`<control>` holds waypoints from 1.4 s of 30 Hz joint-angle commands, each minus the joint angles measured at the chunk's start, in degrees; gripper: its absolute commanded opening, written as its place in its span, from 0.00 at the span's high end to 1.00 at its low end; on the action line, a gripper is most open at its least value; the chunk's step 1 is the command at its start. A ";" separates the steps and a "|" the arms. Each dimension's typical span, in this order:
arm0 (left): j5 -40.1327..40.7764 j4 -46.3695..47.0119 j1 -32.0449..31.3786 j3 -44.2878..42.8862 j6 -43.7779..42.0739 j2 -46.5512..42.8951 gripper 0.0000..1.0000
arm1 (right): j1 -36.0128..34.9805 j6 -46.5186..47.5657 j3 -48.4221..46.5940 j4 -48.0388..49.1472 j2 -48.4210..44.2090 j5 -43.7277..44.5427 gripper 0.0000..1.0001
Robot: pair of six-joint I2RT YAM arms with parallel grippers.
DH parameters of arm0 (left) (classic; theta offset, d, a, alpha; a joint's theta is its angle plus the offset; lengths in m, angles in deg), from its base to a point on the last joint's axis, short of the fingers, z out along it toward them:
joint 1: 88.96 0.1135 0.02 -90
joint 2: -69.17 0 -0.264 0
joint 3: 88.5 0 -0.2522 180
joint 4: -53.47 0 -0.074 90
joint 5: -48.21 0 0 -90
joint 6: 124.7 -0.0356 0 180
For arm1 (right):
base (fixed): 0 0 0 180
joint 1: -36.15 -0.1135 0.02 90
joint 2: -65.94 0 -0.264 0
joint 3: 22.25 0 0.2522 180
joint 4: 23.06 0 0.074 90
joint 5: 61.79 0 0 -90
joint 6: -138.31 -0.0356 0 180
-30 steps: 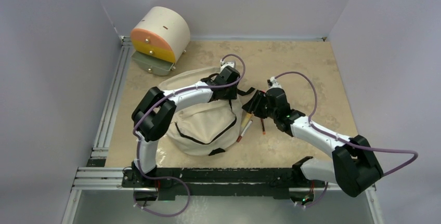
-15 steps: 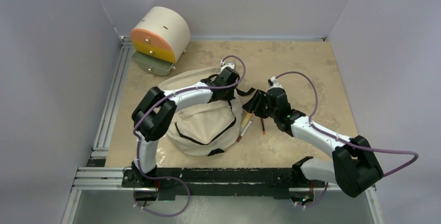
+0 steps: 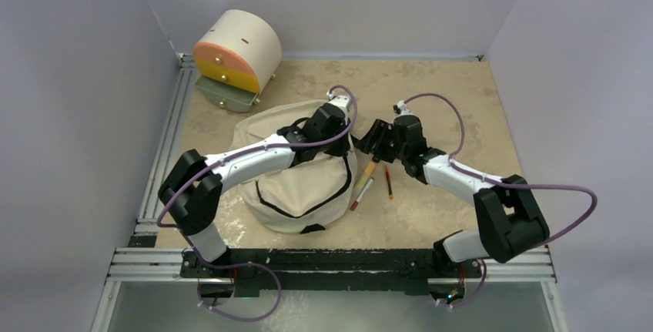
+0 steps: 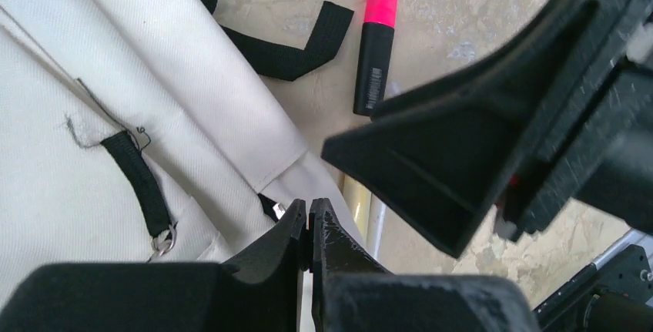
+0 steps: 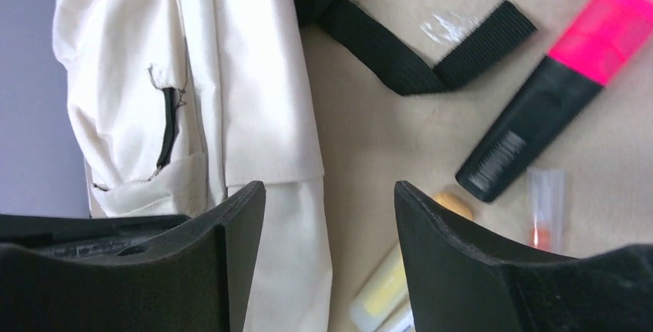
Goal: Pack the student bag
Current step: Zip the student bag at the center of the board.
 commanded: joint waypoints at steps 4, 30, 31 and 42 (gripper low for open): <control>-0.91 2.17 -0.47 3.59 -0.19 -5.87 1.00 | 0.57 4.78 -6.02 4.57 4.53 -8.95 0.33; -1.15 1.70 -4.41 8.47 1.35 -9.65 1.00 | 0.56 3.73 -10.31 12.05 16.74 -22.32 0.72; -1.10 1.52 -4.62 8.79 1.55 -10.08 1.00 | 0.58 3.29 -10.30 12.30 16.74 -22.32 0.80; -1.58 -0.93 -6.17 11.89 4.02 -15.77 1.00 | 0.57 -1.33 -13.24 13.78 15.63 -17.88 1.00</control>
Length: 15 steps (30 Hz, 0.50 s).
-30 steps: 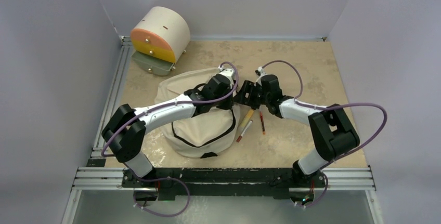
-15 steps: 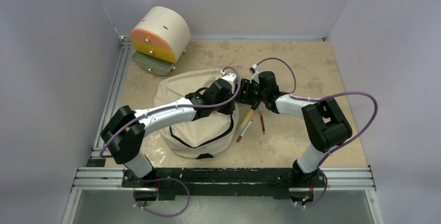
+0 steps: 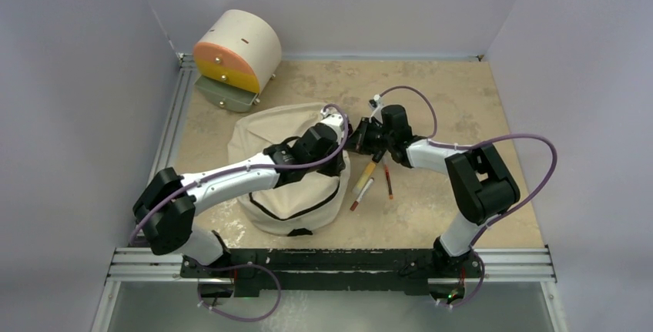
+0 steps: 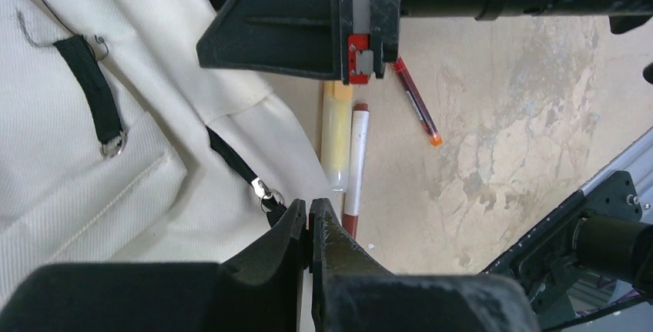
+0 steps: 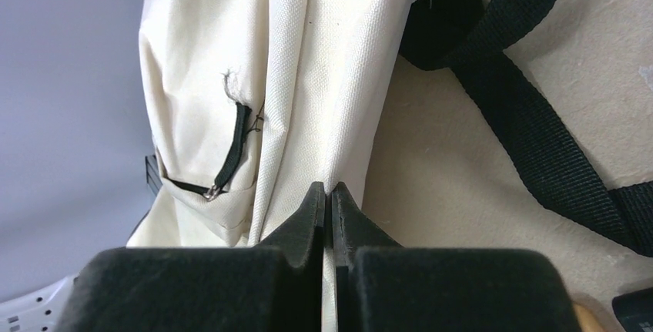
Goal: Pack the student bag
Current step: Zip the student bag at the center of the board.
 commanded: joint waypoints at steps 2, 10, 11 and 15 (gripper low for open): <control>-1.66 -1.25 -1.22 1.84 3.00 -5.65 1.00 | 0.17 -2.66 -4.95 3.81 -1.87 4.76 1.00; -3.09 -2.73 -1.56 5.41 4.94 -10.93 1.00 | 1.23 -2.47 -10.65 3.03 -0.21 7.68 1.00; -3.17 -3.04 -1.51 5.55 4.95 -11.46 1.00 | 1.50 -2.28 -11.56 2.94 0.18 7.88 1.00; -3.49 -4.18 -1.59 6.01 4.96 -13.66 1.00 | 2.49 -0.63 -17.32 1.81 3.24 8.31 1.00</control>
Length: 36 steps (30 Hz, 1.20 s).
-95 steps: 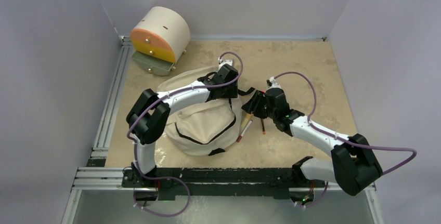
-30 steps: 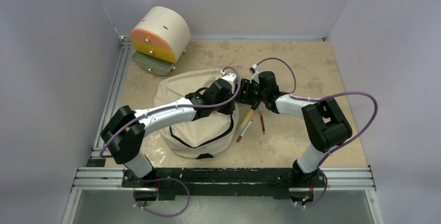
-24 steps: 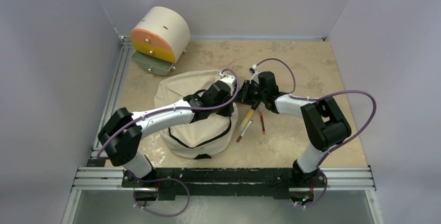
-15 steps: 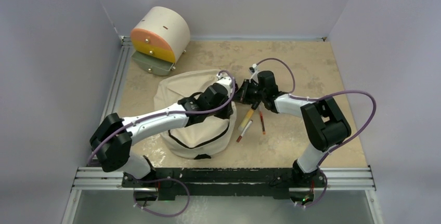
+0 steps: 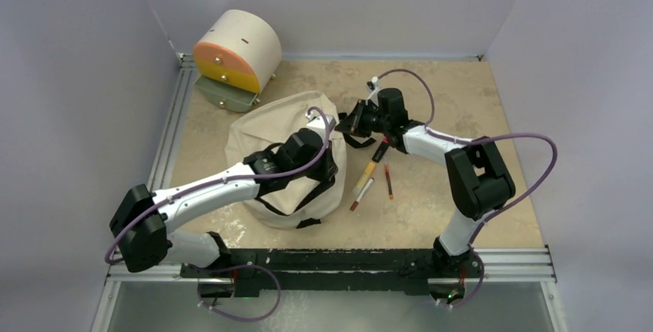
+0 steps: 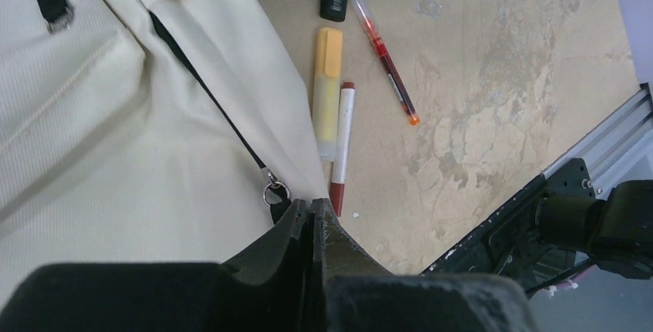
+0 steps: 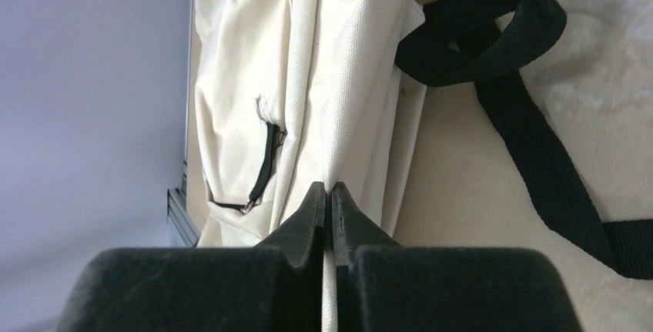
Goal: Pack the student bag
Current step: Zip the student bag at the center of the board.
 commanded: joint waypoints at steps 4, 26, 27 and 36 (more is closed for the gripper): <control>-3.90 -3.17 -1.11 0.62 1.53 -5.60 1.00 | 3.25 4.06 -15.32 2.94 6.54 6.97 1.00; 0.21 0.20 -1.06 0.80 -1.54 -2.01 1.00 | 2.43 4.19 -3.24 -12.32 -12.71 11.50 0.38; 0.17 0.18 -1.06 0.74 -1.63 -1.85 1.00 | 1.59 2.71 -1.73 -13.49 -14.68 12.46 0.38; -0.05 0.71 -1.06 1.30 -1.99 -1.72 1.00 | -10.22 -16.12 14.18 -11.60 -27.83 19.83 0.40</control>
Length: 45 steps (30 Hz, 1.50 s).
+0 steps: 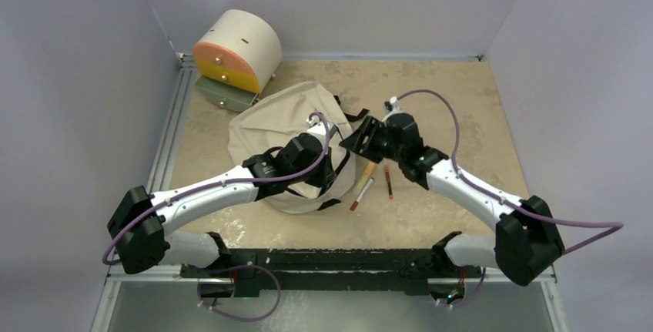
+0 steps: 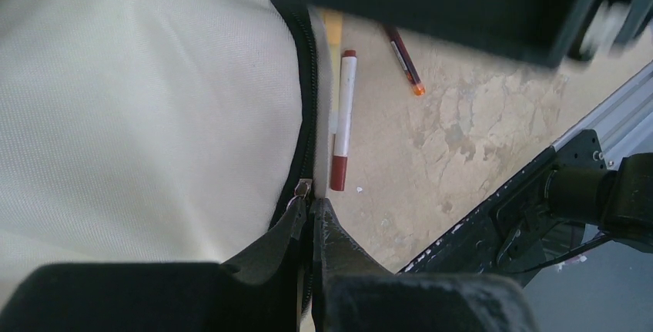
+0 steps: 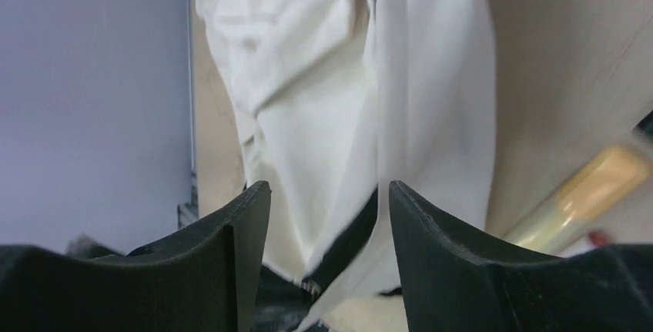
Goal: Pack the student bag
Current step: Zip the student bag at the center of the board.
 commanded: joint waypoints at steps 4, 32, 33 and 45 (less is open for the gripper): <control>0.68 2.91 -0.25 -0.27 -1.40 0.09 1.00 | -7.15 -14.74 7.96 3.31 -4.82 4.20 0.40; 1.23 -0.21 -0.25 2.57 0.18 -3.92 1.00 | -1.06 -3.14 0.75 -1.23 -1.65 11.59 1.00; 1.28 -0.33 -0.25 2.93 0.50 -4.27 1.00 | -0.05 -2.48 -0.03 -1.38 -1.22 11.27 1.00; 2.35 -3.08 -0.25 5.74 2.04 -8.47 1.00 | 5.79 8.89 -13.35 -3.66 10.64 12.36 1.00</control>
